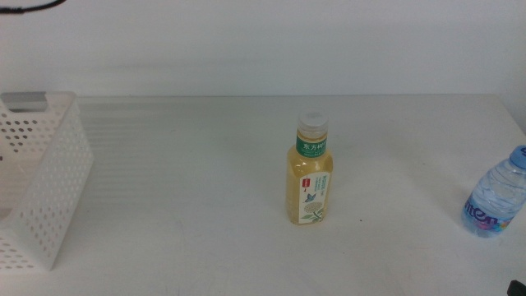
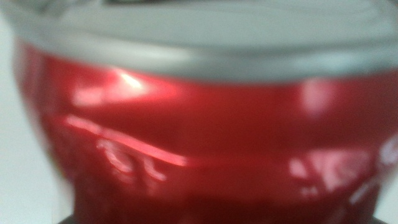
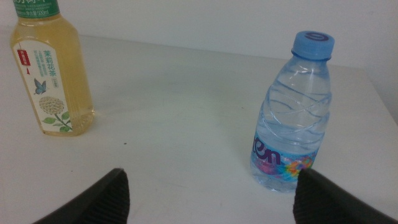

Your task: Use arms to grab the bottles and put them into the dustbin to the left of the table.

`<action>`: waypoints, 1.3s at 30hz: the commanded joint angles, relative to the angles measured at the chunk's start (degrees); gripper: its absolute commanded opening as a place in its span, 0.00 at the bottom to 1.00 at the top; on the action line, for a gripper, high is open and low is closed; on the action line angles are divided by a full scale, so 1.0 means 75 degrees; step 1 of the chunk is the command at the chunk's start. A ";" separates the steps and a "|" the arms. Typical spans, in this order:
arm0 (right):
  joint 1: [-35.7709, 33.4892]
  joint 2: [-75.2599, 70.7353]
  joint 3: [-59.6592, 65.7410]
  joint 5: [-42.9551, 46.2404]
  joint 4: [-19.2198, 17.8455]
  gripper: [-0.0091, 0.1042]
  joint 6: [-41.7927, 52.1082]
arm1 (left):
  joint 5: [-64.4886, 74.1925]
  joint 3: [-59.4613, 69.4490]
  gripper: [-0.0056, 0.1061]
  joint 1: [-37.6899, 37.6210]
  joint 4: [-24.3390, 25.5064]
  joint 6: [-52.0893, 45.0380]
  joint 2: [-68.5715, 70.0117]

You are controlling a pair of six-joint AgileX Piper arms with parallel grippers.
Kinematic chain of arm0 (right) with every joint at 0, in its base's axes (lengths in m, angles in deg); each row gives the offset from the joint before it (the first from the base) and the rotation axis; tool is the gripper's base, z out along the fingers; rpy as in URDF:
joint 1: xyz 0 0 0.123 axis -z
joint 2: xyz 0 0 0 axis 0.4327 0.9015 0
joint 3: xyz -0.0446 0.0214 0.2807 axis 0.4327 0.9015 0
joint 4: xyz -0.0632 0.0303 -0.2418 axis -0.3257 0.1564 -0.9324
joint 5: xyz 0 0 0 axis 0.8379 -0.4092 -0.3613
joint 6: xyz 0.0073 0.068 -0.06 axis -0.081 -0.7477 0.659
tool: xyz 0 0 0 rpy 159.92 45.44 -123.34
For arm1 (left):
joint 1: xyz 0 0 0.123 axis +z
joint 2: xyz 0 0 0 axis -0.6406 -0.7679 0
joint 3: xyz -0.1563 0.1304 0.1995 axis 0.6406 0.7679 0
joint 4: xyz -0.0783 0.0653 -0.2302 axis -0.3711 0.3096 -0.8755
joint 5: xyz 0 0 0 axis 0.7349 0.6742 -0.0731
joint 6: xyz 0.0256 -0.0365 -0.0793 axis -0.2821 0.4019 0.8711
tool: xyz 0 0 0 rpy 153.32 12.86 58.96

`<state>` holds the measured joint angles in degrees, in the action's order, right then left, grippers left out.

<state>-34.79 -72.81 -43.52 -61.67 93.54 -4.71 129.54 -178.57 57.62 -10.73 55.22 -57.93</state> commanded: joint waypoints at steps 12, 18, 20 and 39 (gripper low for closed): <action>0.0053 -0.0206 -0.0212 0.0611 -0.0025 0.69 0.0037 | -0.0284 -0.0295 0.01 0.0246 -0.0009 -0.0243 -0.0943; 0.0053 -0.0206 -0.0212 0.0611 -0.0025 0.69 0.0037 | -0.0284 -0.0274 0.01 0.0246 0.0200 -0.0218 -0.1452; 0.0053 -0.0206 -0.0212 0.0611 -0.0025 0.69 0.0037 | -0.0291 -0.0274 0.01 0.0246 0.0271 -0.0218 -0.1606; 0.0053 -0.0206 -0.0212 0.0611 -0.0025 0.69 0.0037 | -0.0881 -0.0245 0.02 0.0237 0.0221 0.0138 -0.2592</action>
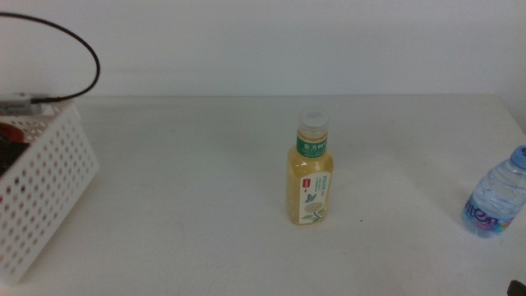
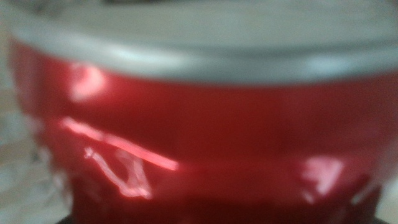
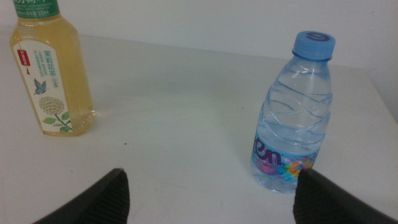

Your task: Use arms to grab the bottles and put them into the dustbin to the left of the table.

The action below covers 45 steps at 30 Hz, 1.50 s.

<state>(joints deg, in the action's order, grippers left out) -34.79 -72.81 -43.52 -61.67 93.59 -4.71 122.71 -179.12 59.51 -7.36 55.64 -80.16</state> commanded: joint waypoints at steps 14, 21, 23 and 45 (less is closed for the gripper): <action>0.0053 -0.0206 -0.0212 0.0611 -0.0031 0.69 0.0037 | 0.0208 -0.0171 0.07 -0.0026 -0.0629 0.0319 0.0408; 0.0053 -0.0206 -0.0212 0.0611 -0.0031 0.69 0.0037 | 0.0318 -0.0178 0.77 -0.0026 -0.0559 0.0327 0.0425; 0.0053 -0.0206 -0.0212 0.0611 -0.0031 0.69 0.0037 | 0.0438 -0.0184 0.86 -0.0026 -0.0577 0.0336 0.0425; 0.0053 -0.0206 -0.0212 0.0611 -0.0031 0.69 0.0037 | 0.0724 -0.0372 0.86 -0.1018 0.0763 0.1967 0.2117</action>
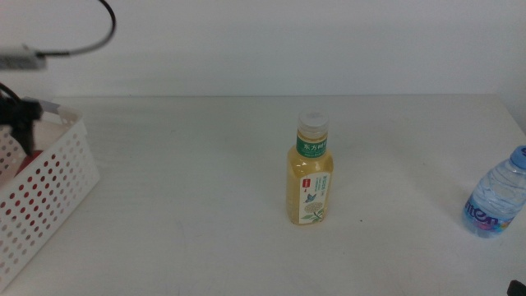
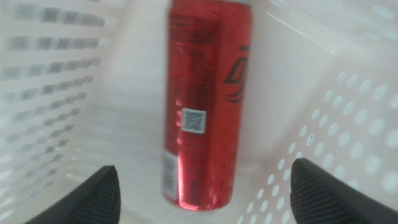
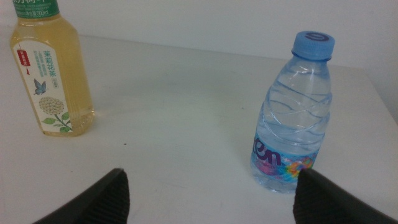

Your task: Use arms to grab the bottles and put them into the dustbin to the left of the table.

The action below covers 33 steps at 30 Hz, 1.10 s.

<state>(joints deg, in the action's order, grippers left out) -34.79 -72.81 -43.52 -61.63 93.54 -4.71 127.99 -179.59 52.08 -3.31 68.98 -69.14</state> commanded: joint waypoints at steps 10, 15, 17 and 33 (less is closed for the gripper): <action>0.0053 -0.0206 -0.0212 0.0604 -0.0024 0.69 0.0037 | -0.0586 -0.0108 0.86 -0.0204 -0.0718 -0.0405 0.2847; 0.0053 -0.0206 -0.0212 0.0604 -0.0024 0.69 0.0037 | -0.1691 0.0876 0.86 -0.0847 -0.0908 -0.0605 0.4175; 0.0053 -0.0206 -0.0212 0.0604 -0.0024 0.69 0.0037 | -0.2123 0.1334 0.86 -0.1148 -0.0916 -0.0655 0.4661; 0.0053 -0.0206 -0.0212 0.0604 -0.0024 0.69 0.0037 | -0.5295 0.5491 0.86 -0.2780 -0.1115 -0.0738 0.8227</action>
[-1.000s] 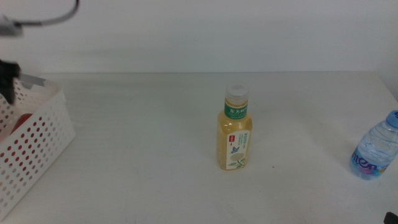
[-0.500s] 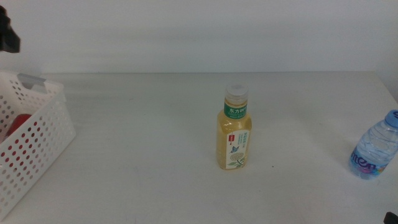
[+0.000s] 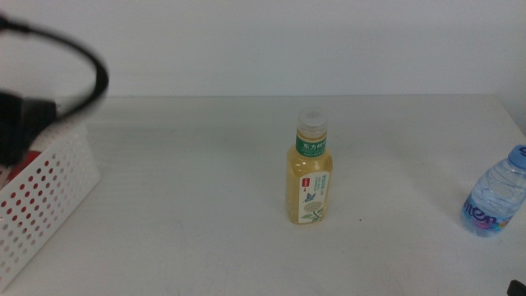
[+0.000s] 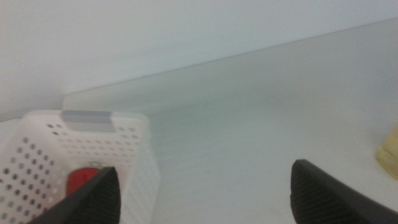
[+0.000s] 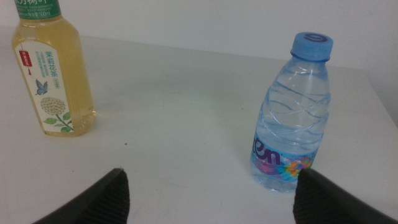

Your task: Use arms to grab the bottles and put them into the dustbin to the left of the table.

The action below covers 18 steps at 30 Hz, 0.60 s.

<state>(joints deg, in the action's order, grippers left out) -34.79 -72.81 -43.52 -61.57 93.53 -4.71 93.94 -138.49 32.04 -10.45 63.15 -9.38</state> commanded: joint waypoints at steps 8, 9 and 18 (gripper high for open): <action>0.0053 -0.0206 -0.0212 0.0596 -0.0024 0.69 0.0037 | -0.1450 0.1274 0.86 -0.0665 -0.0603 -0.0300 0.1307; 0.0053 -0.0206 -0.0212 0.0596 -0.0024 0.69 0.0037 | -0.1524 0.1386 0.86 -0.0736 -0.0640 -0.0300 0.1412; 0.0053 -0.0206 -0.0212 0.0596 -0.0024 0.69 0.0037 | -0.1740 0.2053 0.86 -0.0869 -0.0953 -0.0300 0.1786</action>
<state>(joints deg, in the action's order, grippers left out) -34.79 -72.81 -43.52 -61.57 93.59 -4.71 85.40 -121.83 25.84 -16.22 60.60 3.94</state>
